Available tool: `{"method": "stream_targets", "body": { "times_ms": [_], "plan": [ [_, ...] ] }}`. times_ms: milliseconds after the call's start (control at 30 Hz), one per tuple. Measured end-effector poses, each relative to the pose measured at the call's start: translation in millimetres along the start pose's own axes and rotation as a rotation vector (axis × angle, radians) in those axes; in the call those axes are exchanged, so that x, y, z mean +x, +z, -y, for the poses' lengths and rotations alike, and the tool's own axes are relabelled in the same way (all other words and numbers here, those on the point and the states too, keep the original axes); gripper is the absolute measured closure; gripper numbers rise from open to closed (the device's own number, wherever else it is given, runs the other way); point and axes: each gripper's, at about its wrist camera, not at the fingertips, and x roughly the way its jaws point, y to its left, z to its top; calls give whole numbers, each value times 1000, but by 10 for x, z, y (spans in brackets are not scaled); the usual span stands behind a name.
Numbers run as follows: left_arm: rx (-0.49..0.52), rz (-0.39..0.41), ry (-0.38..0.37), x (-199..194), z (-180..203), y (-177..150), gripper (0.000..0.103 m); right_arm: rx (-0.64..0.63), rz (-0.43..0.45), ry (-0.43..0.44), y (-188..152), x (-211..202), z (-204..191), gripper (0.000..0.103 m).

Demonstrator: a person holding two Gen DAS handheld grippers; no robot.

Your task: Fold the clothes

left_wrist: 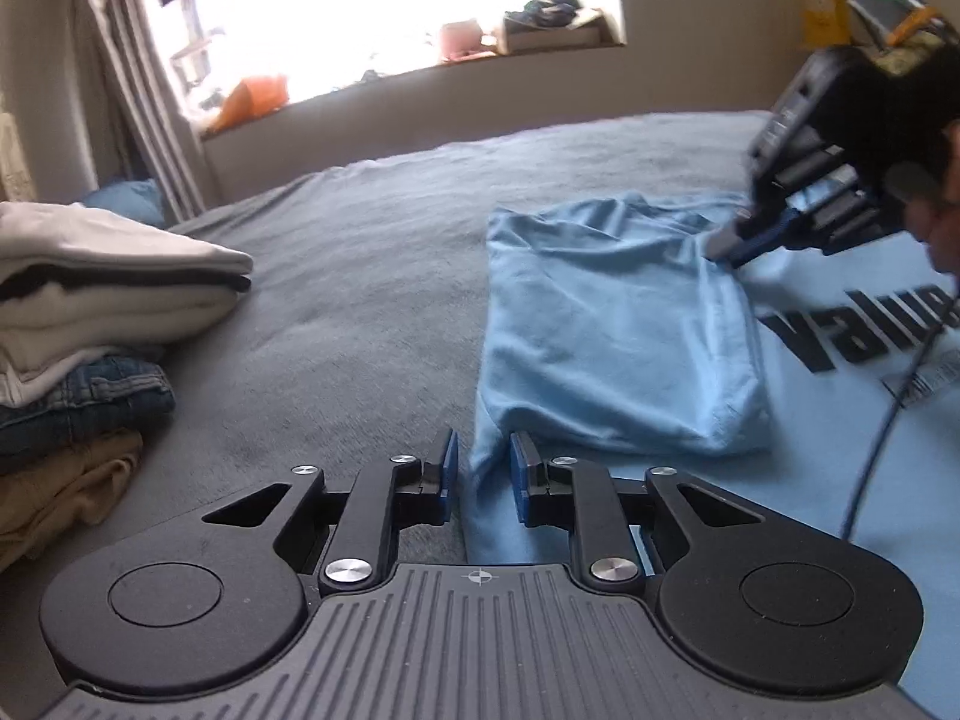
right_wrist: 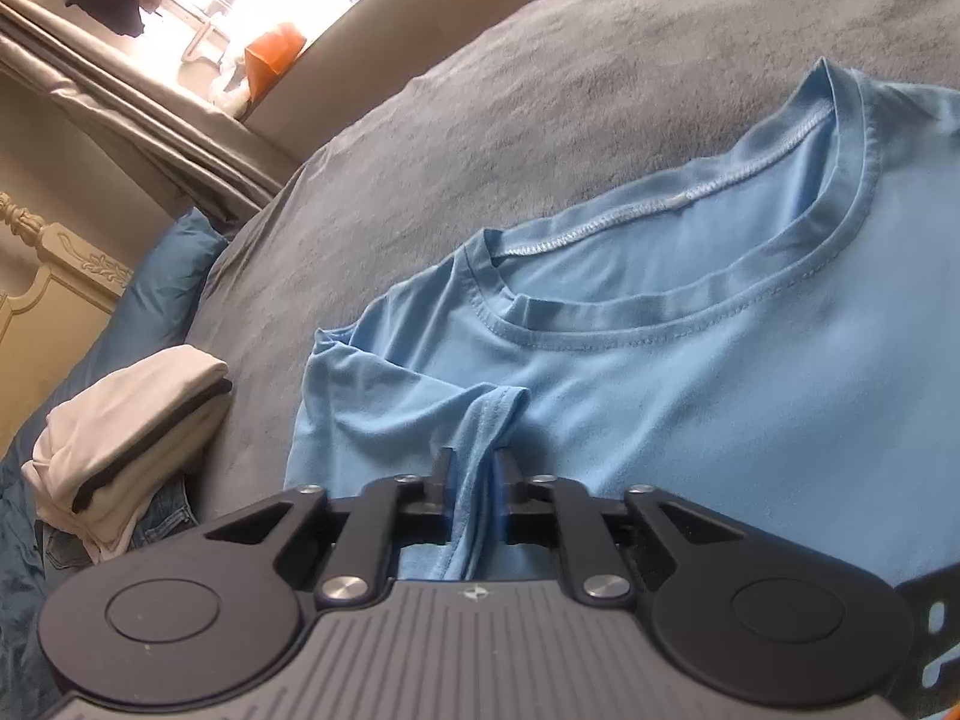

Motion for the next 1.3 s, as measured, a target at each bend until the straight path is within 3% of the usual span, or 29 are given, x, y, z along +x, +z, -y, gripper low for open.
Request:
{"method": "stream_targets", "body": {
  "times_ms": [33, 67, 200, 400, 500, 600, 800, 933, 1033, 1133, 1267, 1300],
  "plan": [
    [-25, 1, 12, 4, -34, -3, 94, -7, 6, 1, -1, -10, -12, 102],
    [-51, 2, 24, 9, -69, -5, 95, -15, 17, 2, -6, -33, -27, 102],
    [-156, -11, 33, 30, -227, -52, 95, -8, 35, -12, -25, -88, 14, 103],
    [-175, -24, 12, 32, -260, -60, 94, -10, -23, -79, -9, -78, 157, 101],
    [-202, -38, -24, 1, -323, -34, 93, -77, 13, -134, 116, -191, 65, 97],
    [-257, -72, -68, -33, -418, -12, 91, -177, 50, -130, 286, -198, -175, 94],
    [-356, -99, -96, -203, -575, -19, 89, -385, -26, -67, 459, 311, -849, 72],
    [-325, -96, -101, -134, -516, 2, 89, -450, -93, -50, 527, 737, -1173, 72],
    [-323, -103, -94, -95, -484, -37, 89, -478, -148, -111, 500, 1047, -1279, 76],
    [-321, -109, -87, -57, -452, -77, 89, -487, -143, -194, 485, 1276, -1304, 81],
    [-338, -111, -100, -35, -481, -97, 89, -353, -1, -187, 579, 1031, -1244, 79],
    [-345, -111, -103, -34, -490, -102, 89, -357, 1, -171, 583, 934, -1243, 79]
  ]
}}
